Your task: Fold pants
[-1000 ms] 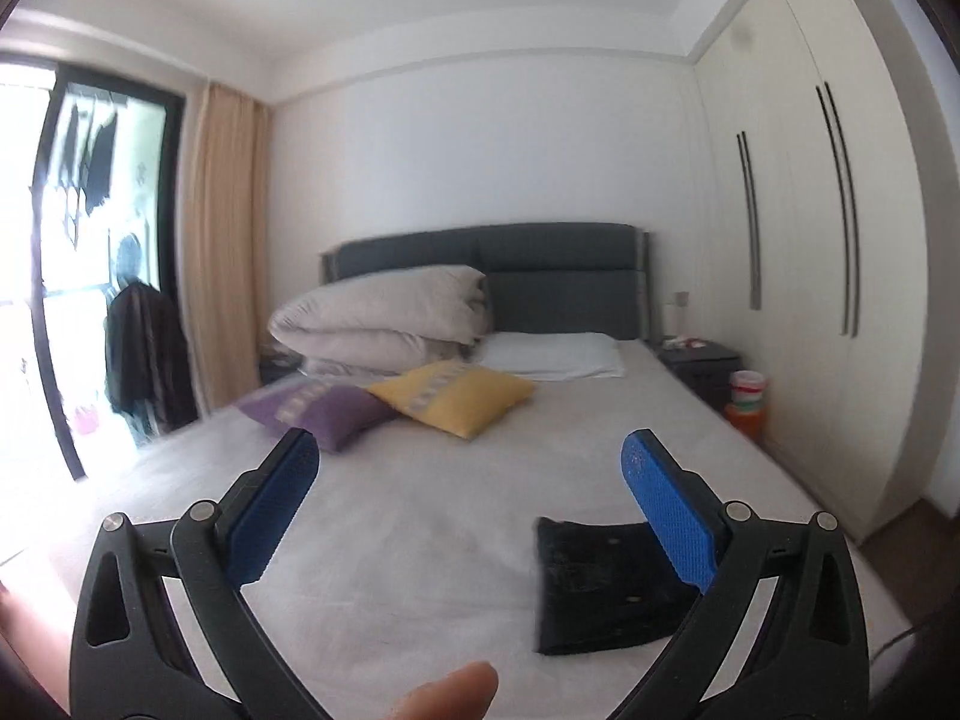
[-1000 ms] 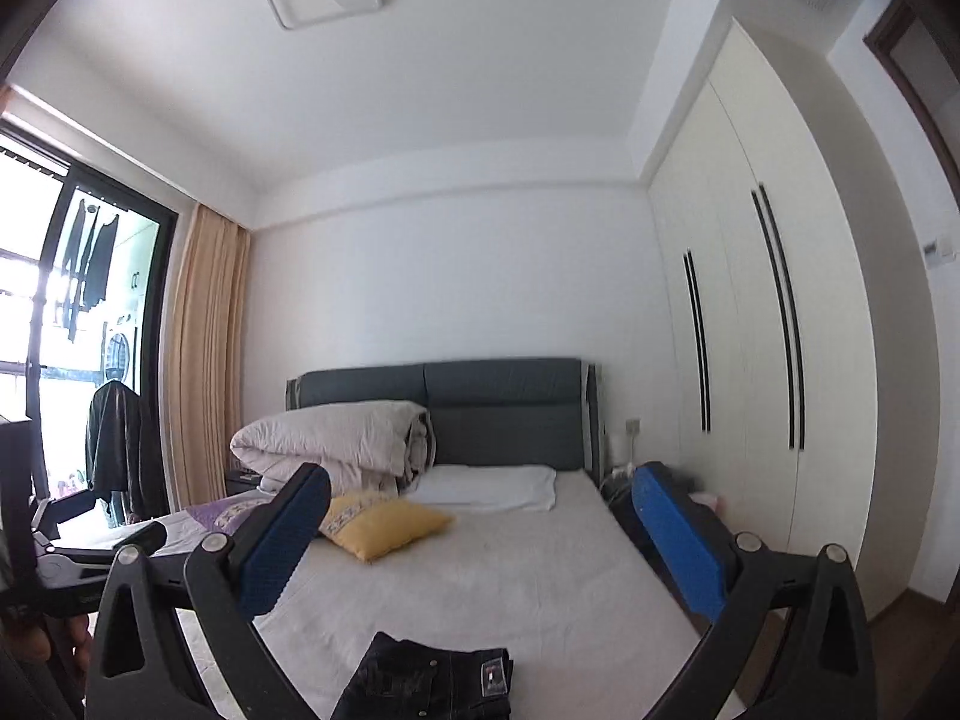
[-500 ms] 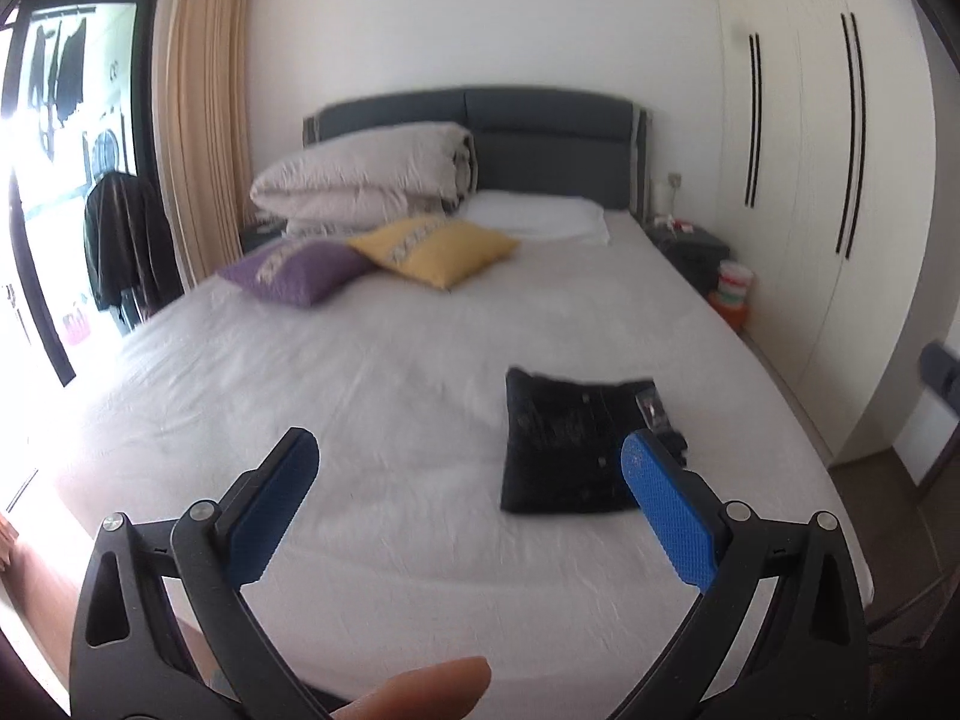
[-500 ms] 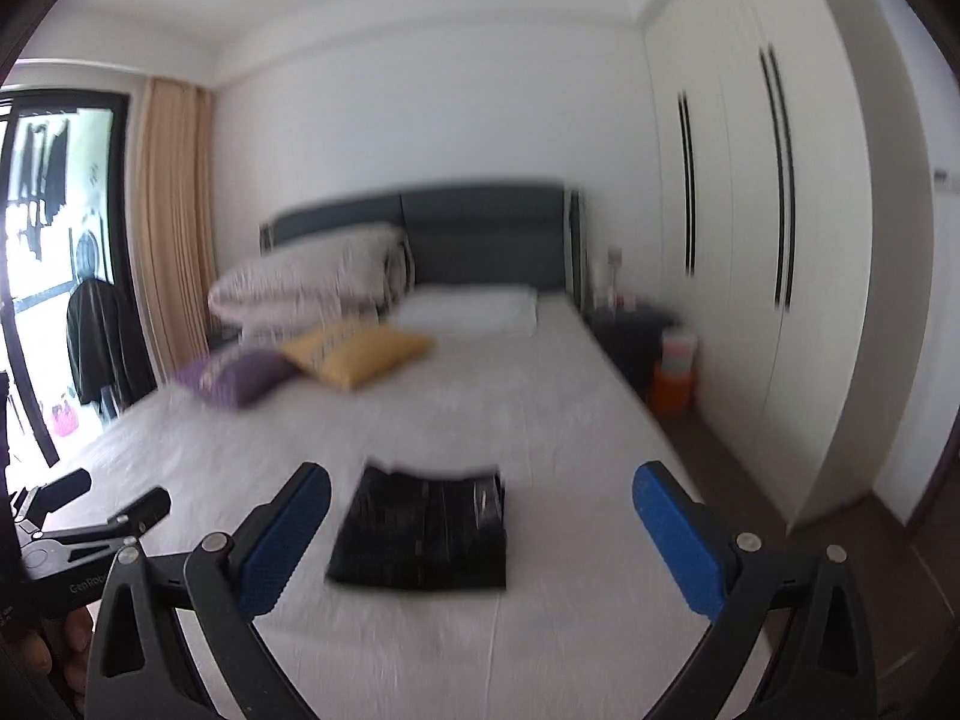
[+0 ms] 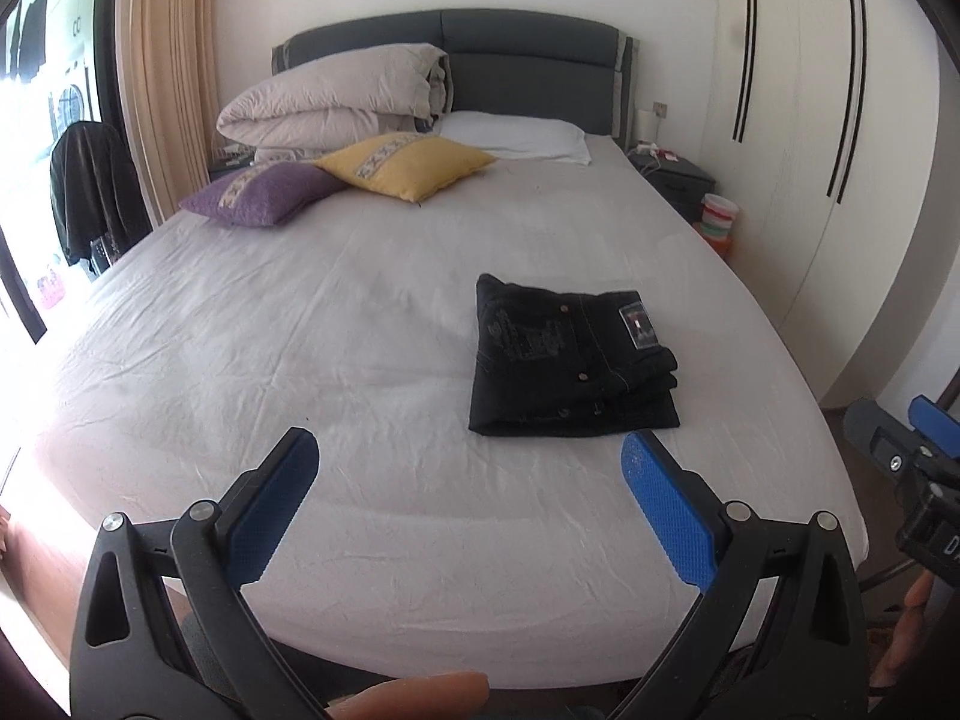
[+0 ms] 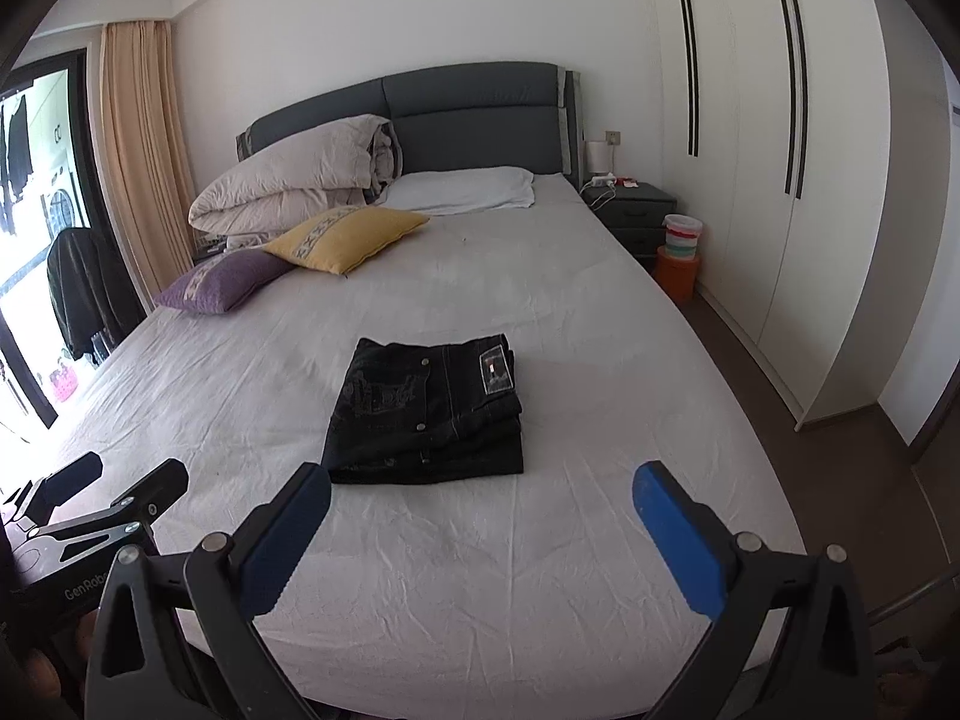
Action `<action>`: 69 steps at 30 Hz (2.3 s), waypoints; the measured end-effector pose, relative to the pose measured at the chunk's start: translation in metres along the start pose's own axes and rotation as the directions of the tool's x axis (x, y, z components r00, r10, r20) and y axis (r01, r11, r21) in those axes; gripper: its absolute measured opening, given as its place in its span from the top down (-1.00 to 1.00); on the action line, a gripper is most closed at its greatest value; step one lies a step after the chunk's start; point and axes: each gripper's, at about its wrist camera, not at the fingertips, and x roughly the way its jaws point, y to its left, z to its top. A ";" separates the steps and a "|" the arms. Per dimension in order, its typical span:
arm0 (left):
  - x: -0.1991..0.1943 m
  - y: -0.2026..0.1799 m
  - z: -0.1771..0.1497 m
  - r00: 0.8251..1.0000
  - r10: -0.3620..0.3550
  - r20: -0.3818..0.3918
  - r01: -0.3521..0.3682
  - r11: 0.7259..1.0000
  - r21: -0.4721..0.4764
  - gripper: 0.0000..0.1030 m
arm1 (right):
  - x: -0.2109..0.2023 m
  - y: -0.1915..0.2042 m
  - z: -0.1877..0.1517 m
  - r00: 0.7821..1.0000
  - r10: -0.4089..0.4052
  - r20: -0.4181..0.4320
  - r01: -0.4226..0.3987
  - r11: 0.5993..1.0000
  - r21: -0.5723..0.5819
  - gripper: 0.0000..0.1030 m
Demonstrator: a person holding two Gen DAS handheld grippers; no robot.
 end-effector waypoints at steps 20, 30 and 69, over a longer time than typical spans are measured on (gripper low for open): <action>0.009 0.002 -0.004 0.998 -0.036 -0.051 0.037 0.999 0.001 -1.00 | 0.020 0.009 -0.008 0.996 -0.013 -0.084 0.010 1.000 -0.028 -1.00; 0.011 0.003 -0.004 0.998 -0.037 -0.054 0.037 0.999 -0.001 -1.00 | 0.021 0.011 -0.010 0.996 -0.008 -0.089 0.006 1.000 -0.031 -1.00; 0.015 0.004 -0.006 0.997 -0.038 -0.060 0.038 0.999 -0.002 -1.00 | 0.021 0.015 -0.010 0.995 -0.007 -0.096 0.003 0.999 -0.035 -1.00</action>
